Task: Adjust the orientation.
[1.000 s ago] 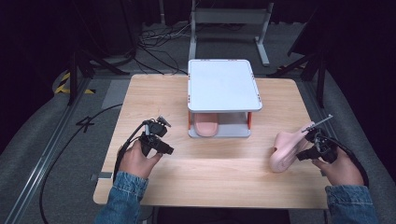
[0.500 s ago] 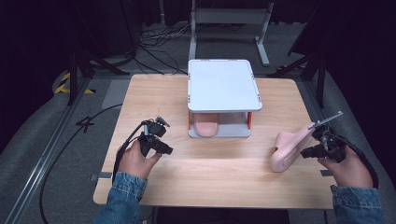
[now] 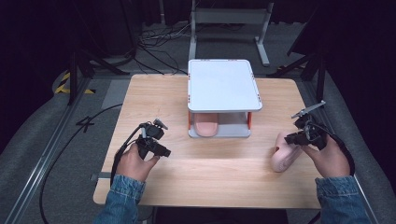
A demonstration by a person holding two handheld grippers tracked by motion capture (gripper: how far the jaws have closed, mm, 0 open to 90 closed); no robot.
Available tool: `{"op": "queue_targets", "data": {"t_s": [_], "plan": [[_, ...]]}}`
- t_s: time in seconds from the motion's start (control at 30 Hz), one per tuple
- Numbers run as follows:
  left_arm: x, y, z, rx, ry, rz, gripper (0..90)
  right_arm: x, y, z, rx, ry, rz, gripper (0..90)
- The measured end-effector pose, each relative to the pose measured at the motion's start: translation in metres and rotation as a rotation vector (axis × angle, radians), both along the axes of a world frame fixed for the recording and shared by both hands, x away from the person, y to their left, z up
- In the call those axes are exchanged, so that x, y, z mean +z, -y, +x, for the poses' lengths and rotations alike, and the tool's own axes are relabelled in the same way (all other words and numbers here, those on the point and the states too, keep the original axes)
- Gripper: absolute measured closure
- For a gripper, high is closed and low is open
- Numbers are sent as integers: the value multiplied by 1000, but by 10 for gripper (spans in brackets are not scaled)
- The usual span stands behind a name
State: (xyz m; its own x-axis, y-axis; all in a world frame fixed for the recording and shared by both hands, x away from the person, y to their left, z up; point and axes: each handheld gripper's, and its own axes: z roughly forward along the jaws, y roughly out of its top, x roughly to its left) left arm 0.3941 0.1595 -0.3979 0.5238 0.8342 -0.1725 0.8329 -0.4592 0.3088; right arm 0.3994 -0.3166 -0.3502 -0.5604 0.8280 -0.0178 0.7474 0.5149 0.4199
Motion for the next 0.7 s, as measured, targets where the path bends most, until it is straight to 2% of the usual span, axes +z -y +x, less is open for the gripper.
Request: {"op": "queue_targets", "data": {"t_s": [0.23,0.4,0.5,0.57,0.63,0.7], "plan": [[1,7,5,-22,-2,-2,557,2,14,-14,-25,-5,12,816],[2,17,10,-56,4,0,557,4,36,-33,-86,-14,9,821],[3,20,12,-71,8,10,557,3,52,-42,-141,-46,-10,827],[2,21,12,-63,2,-4,557,0,61,-45,-170,-68,-26,836],[3,21,13,-61,6,-3,557,-3,69,-48,-190,-85,1,837],[4,20,13,-65,5,-2,557,-4,72,-49,-203,-93,2,839]]}}
